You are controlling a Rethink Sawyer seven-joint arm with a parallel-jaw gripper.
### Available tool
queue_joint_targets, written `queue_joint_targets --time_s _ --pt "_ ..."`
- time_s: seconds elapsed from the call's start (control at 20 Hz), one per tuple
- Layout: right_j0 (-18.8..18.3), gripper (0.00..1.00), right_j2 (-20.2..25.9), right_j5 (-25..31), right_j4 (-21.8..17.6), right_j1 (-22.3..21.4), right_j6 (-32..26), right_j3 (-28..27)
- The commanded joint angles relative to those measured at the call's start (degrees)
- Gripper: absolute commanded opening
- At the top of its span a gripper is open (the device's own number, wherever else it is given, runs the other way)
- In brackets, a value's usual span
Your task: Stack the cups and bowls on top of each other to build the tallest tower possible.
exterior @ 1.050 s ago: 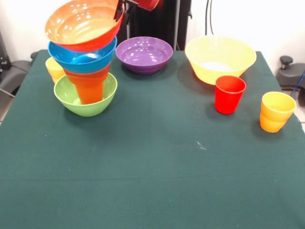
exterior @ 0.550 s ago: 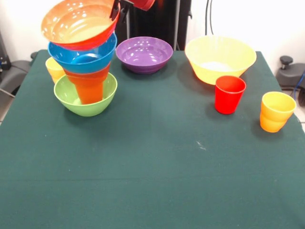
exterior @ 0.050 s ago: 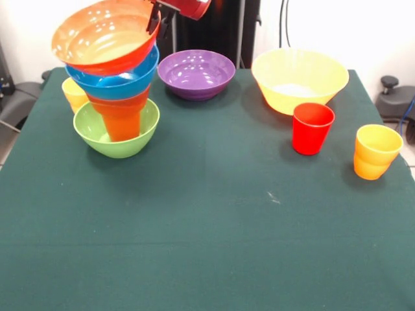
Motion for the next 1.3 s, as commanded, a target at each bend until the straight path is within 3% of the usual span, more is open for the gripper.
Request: queue_joint_targets --time_s 0.05,0.8,1.3 --pt "-0.7 0.00 4.2 -6.0 -3.8 1.3 0.0 3.8" --pt "0.2 0.00 3.1 -3.9 -4.5 2.5 -0.1 3.1" --pt "-0.6 0.00 4.1 -6.3 -4.1 3.1 -0.4 4.3"
